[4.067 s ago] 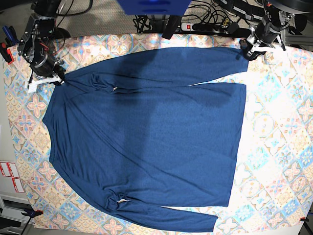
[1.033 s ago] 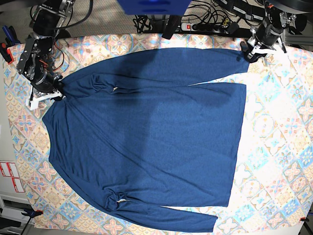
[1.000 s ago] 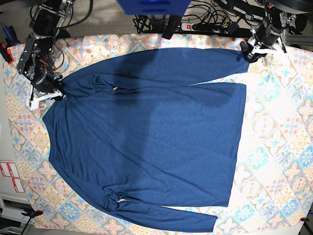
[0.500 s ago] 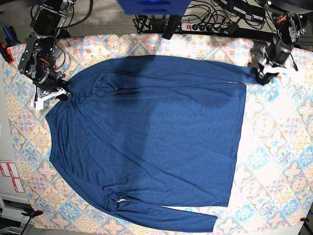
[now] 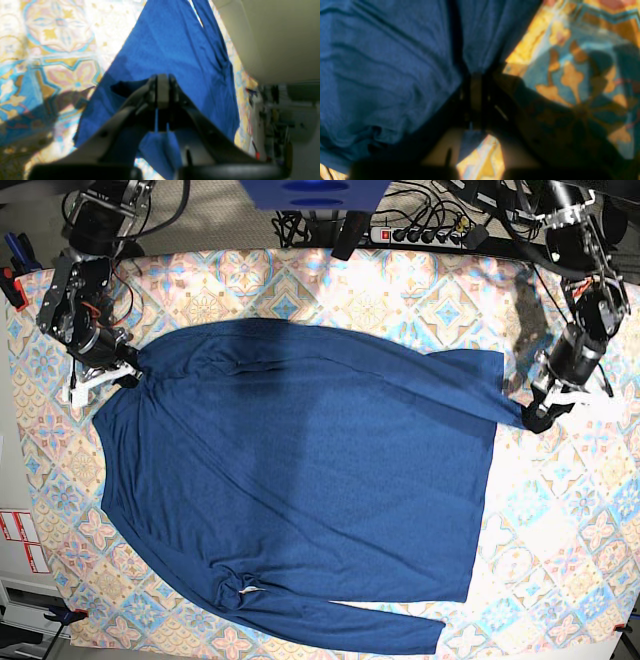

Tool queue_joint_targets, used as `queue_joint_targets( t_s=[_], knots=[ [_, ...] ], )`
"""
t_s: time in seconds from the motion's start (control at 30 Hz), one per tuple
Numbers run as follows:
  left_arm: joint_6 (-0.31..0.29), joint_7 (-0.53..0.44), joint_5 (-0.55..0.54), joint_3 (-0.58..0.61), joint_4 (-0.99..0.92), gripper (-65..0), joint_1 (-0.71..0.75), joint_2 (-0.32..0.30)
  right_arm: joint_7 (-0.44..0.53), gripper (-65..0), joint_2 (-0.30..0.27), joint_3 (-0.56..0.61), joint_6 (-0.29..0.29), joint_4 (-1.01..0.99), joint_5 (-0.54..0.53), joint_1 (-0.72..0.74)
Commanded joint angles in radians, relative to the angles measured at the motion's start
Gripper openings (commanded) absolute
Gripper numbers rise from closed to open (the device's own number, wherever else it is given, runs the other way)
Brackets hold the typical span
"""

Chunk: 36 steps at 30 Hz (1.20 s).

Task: Fold the T-shirt properly
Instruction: 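Drag the hem corner with the left gripper across the shirt toward the collar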

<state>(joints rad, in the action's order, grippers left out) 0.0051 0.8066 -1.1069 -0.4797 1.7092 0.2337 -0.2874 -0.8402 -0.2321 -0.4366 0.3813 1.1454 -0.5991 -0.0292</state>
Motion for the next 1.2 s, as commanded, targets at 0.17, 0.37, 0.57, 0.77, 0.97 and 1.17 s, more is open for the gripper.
queue_joint_targets(
  t_s=[0.17,0.37,0.57,0.77,0.97,1.17],
  knots=[
    [-0.004,-0.020,-0.011,0.026,-0.117,-65.0,-0.067,-0.009,0.019,-64.7,-0.017,-0.003,0.008,0.017,-0.015,0.059],
    [-0.004,-0.020,-0.009,0.026,-0.128,-65.0,-0.098,0.012,0.011,-64.7,-0.016,-0.094,0.008,0.017,-0.015,0.073],
    [-0.004,-0.022,-0.017,0.017,-0.171,-65.0,-0.106,0.012,0.011,-64.7,-0.016,-0.121,0.008,0.017,-0.015,0.084],
    [-0.004,-0.049,-0.019,-0.023,-0.176,-65.0,-0.118,0.014,0.014,-64.7,-0.017,-0.123,0.008,0.017,-0.015,0.084],
    [-0.004,-0.068,-0.019,-0.018,-0.200,-65.0,-0.119,0.023,0.015,-64.7,-0.017,-0.123,0.008,0.014,-0.015,0.084],
    [-0.004,-0.051,-0.019,0.011,-0.240,-65.0,-0.133,0.069,0.015,-64.7,-0.017,-0.123,0.008,0.014,-0.015,0.084]
  ],
)
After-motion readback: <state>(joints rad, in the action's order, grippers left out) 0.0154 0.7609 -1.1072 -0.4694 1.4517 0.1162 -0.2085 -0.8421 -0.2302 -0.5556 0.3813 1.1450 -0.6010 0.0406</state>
